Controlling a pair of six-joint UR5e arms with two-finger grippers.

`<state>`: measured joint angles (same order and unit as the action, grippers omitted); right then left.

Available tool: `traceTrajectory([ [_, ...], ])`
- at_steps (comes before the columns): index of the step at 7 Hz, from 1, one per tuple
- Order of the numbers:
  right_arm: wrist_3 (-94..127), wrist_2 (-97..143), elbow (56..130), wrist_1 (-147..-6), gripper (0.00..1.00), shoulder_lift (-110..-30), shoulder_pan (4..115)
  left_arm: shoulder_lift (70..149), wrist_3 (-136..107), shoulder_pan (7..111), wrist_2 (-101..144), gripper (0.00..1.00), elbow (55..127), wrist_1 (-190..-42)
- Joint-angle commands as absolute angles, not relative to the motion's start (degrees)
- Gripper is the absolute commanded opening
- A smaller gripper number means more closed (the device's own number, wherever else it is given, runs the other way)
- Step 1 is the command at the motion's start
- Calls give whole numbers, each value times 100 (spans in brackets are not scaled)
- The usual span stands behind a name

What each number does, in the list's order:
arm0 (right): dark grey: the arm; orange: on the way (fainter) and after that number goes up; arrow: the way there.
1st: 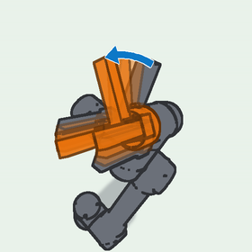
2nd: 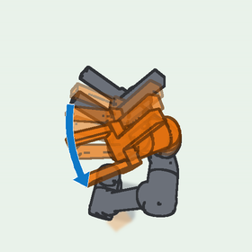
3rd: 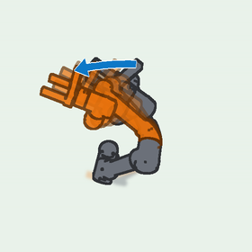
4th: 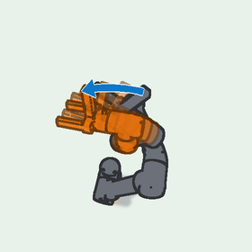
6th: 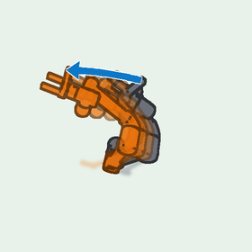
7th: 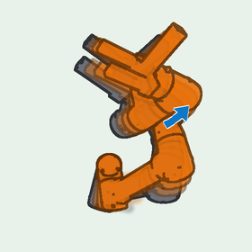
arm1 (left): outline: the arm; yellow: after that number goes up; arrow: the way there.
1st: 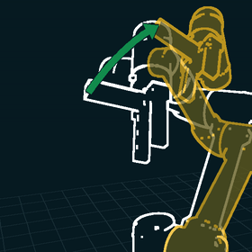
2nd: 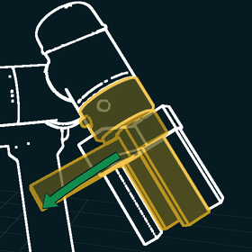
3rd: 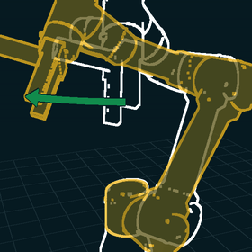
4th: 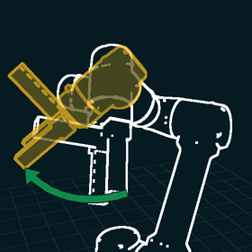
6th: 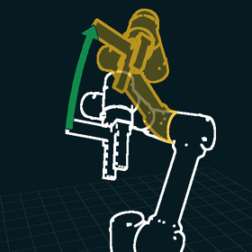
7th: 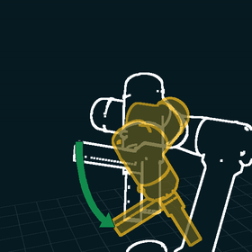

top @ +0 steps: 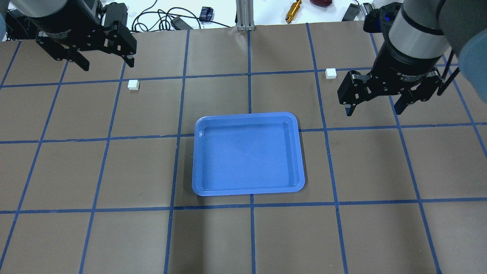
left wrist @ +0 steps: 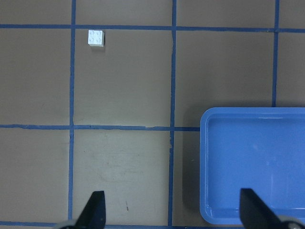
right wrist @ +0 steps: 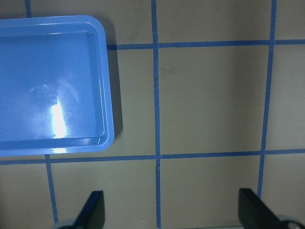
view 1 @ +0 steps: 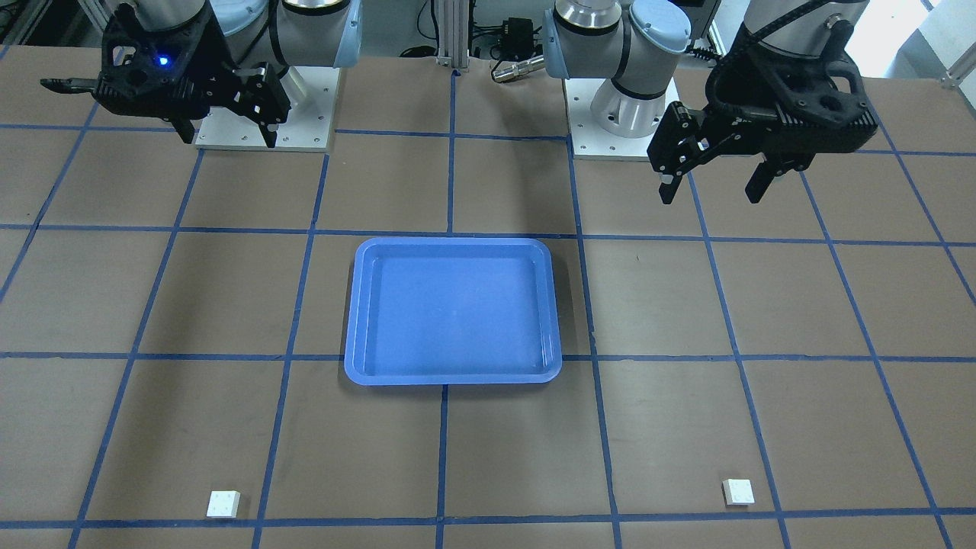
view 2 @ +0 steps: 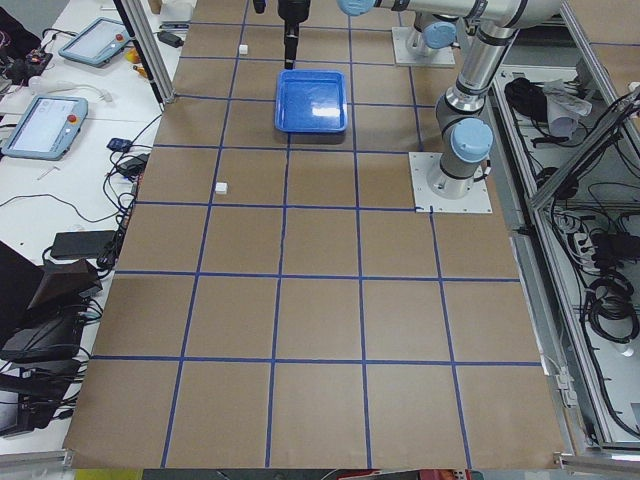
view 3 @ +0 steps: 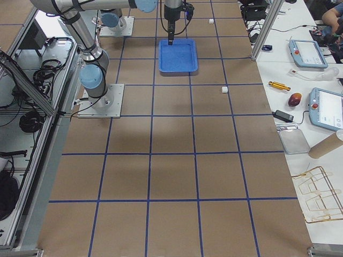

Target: Assemble white blocks and place on blue tray

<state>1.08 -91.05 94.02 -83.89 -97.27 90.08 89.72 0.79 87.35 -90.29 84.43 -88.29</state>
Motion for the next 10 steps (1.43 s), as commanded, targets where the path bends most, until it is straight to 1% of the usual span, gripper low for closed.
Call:
traceTrajectory([
  [1, 0, -9105, 9404, -8385, 100, -9721, 8965, 8982, 236, 8719, -9053, 100, 8420, -8930],
  [7, 35, -9097, 9413, -8420, 100, -9730, 8982, 9096, 343, 8684, -9043, 100, 8315, -8912],
  [9, 9, -9088, 9422, -8429, 100, -9712, 8982, 9639, 273, 8386, -8991, 100, 8297, -8834],
  [10, -17, -9088, 9422, -8429, 100, -9712, 8982, 9998, 342, 8228, -8983, 100, 8297, -8485],
])
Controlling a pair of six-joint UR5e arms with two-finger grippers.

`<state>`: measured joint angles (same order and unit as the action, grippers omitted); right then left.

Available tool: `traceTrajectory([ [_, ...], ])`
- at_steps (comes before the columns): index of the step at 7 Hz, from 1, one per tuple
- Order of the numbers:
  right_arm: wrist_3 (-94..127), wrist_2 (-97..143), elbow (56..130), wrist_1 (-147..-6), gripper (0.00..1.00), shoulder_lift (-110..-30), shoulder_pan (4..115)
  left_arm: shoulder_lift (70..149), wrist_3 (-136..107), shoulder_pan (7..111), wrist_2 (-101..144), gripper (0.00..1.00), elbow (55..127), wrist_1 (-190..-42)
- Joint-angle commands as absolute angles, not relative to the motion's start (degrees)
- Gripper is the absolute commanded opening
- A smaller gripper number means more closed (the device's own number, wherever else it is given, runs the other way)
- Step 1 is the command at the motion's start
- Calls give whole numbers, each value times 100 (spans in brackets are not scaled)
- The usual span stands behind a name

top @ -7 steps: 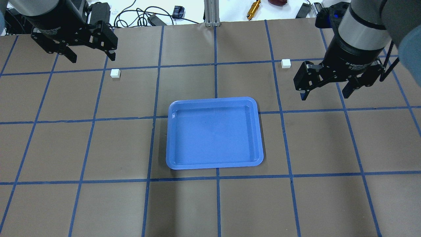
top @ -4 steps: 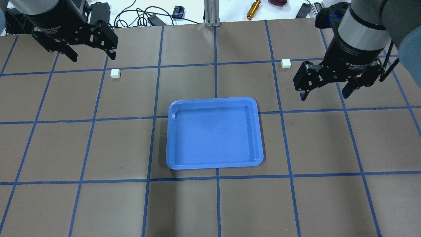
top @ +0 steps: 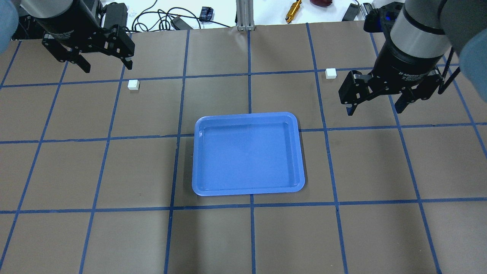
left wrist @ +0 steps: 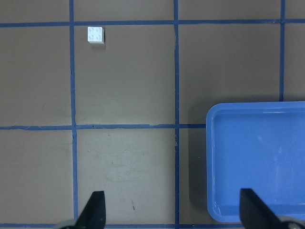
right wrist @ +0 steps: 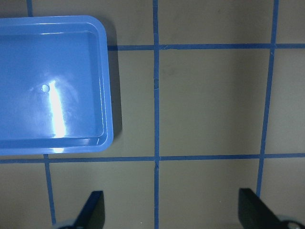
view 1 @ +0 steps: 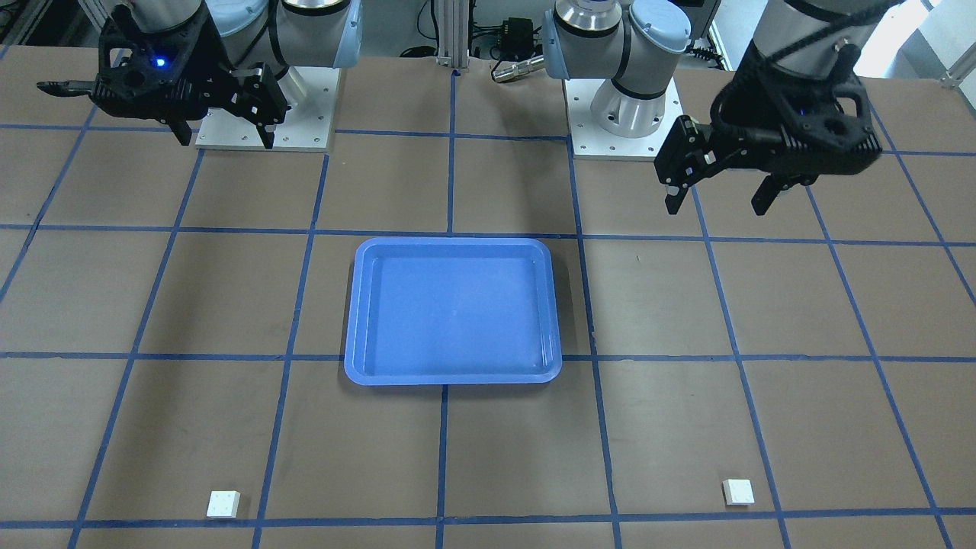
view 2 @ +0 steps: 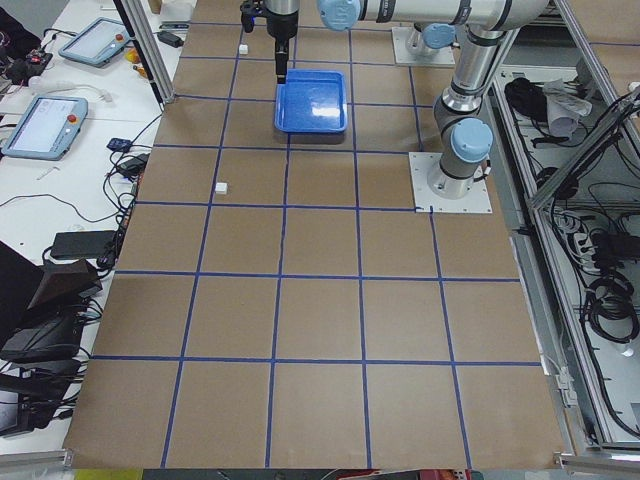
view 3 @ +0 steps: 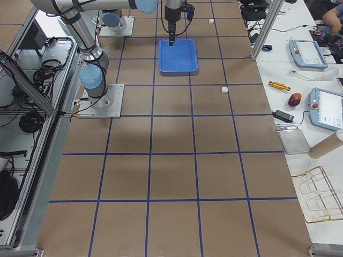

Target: Assemble white blocks and place on blue tray

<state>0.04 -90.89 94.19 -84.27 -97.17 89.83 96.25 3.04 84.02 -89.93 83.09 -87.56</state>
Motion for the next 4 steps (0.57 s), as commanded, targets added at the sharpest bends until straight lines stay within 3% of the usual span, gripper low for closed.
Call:
traceTrajectory([
  [1, -18, -9079, 9422, -8542, 100, -9686, 8982, 10446, 351, 8200, -9000, 100, 8288, -7968],
  [4, -663, -8539, 9413, -9049, 100, -9389, 8817, 11406, 352, 7790, -9044, 100, 8297, -7304],
])
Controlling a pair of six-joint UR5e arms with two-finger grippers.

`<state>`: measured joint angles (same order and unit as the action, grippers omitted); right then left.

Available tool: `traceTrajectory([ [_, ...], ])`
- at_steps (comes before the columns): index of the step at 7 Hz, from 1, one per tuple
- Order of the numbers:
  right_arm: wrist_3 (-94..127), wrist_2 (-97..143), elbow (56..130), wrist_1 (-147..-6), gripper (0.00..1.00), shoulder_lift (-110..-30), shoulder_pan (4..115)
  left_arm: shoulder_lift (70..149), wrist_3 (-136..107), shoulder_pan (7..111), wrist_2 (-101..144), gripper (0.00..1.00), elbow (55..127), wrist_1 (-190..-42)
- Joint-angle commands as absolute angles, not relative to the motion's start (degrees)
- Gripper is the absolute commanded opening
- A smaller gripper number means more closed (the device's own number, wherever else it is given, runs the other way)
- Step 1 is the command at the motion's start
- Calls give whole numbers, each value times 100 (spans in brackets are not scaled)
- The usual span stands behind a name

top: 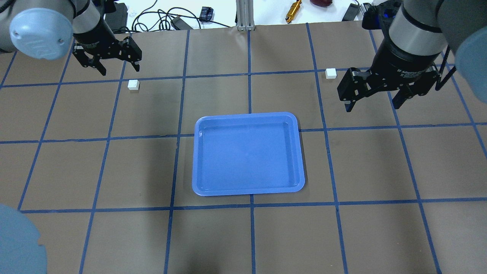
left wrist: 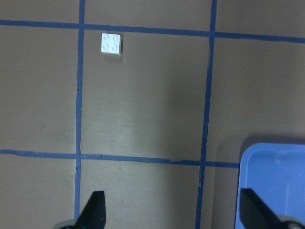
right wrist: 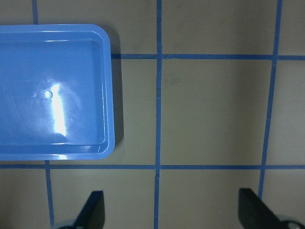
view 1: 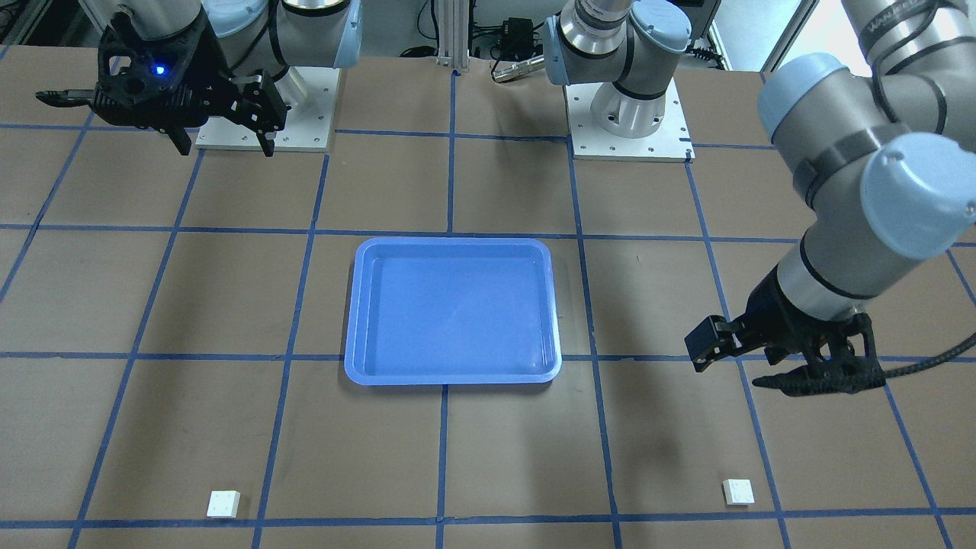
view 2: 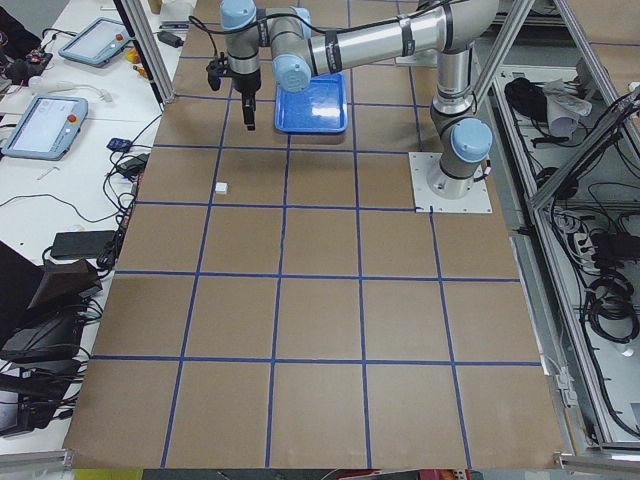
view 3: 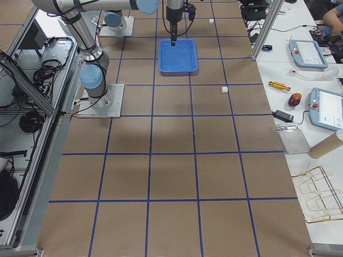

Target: Assemble white blocks and place on blue tray

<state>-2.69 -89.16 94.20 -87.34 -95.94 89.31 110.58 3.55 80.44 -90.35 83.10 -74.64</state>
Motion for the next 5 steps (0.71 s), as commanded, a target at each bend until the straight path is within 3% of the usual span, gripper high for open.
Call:
traceTrajectory([
  [1, -1460, -8221, 9387, -9523, 100, -9143, 8502, 11661, 360, 7718, -9035, 100, 8306, -7051],
  [3, -3637, -7954, 9369, -10498, 100, -8415, 8044, 12083, 988, 7717, -9000, 100, 8306, -6437],
  [5, -4464, -7911, 9377, -11613, 100, -7764, 8025, 12505, 1267, 7708, -9070, 100, 8236, -5986],
])
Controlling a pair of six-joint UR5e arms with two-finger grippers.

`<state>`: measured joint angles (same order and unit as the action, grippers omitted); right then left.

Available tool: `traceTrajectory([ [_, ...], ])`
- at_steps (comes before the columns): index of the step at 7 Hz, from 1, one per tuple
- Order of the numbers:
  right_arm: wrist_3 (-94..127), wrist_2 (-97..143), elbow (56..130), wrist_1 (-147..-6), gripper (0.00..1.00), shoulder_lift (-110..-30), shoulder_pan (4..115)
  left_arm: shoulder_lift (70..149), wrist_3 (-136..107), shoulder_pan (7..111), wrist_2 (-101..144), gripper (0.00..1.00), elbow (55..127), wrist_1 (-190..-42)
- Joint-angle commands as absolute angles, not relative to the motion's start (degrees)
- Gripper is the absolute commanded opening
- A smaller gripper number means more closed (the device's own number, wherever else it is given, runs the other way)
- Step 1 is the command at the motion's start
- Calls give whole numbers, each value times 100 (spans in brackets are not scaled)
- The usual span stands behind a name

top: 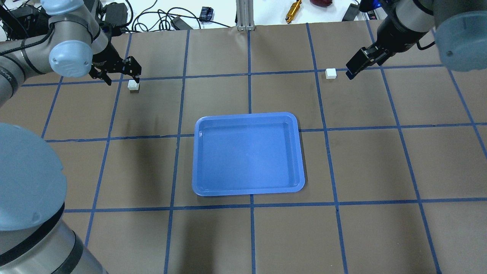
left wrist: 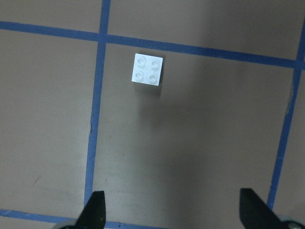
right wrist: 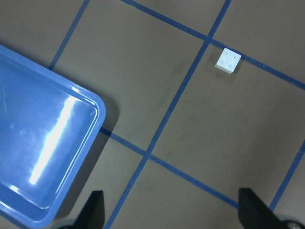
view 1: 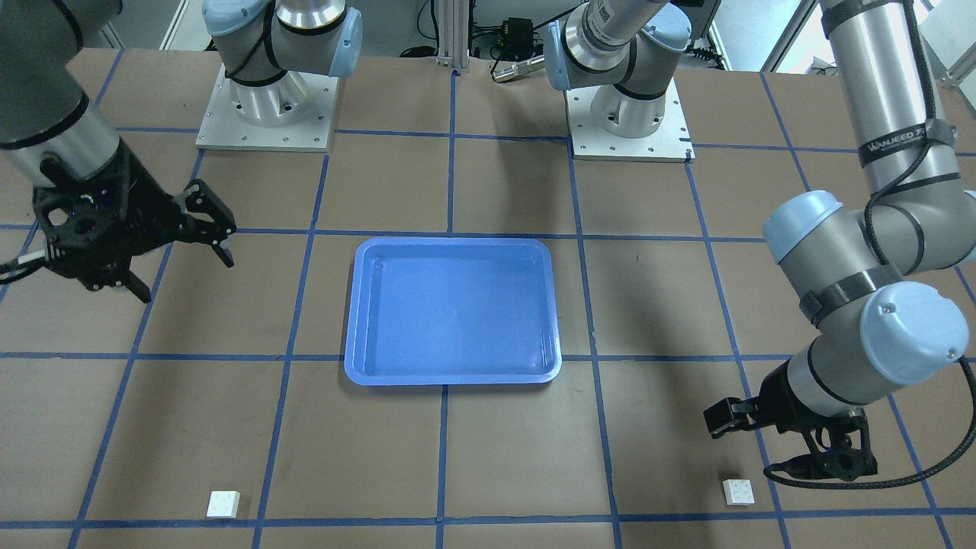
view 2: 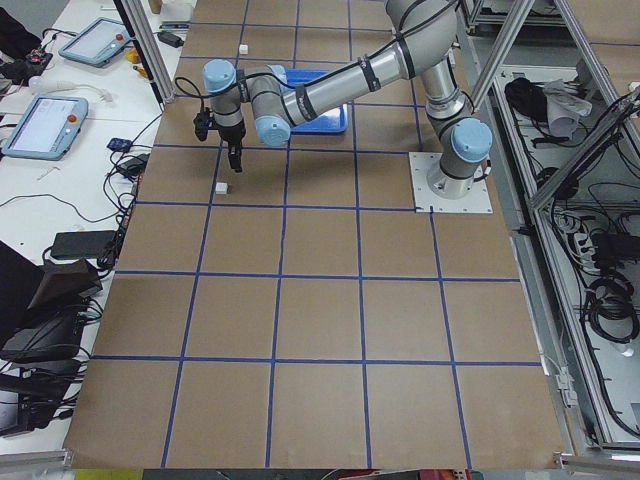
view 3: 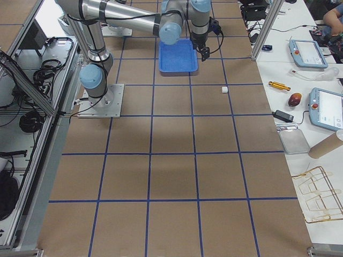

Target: Assemble white blocks and place on blue tray

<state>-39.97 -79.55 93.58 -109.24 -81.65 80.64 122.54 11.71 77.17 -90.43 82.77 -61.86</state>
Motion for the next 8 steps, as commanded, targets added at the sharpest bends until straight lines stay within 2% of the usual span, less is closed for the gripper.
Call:
traceTrajectory([
  [1, -4769, -7919, 9361, -12019, 100, -7526, 7990, 12724, 1083, 7699, -9070, 100, 8009, -5977],
  [3, -6227, -7142, 9221, -12242, 100, -6964, 7597, 13147, 1107, 7682, -9044, 100, 7551, -5985],
  [7, -6704, -6776, 8579, -12252, 100, -5917, 7409, 13377, 1572, 7655, -9009, 100, 7541, -5959],
  [8, -7315, -6785, 8552, -12252, 90, -5906, 7409, 13394, 1678, 7655, -9009, 94, 7541, -5950],
])
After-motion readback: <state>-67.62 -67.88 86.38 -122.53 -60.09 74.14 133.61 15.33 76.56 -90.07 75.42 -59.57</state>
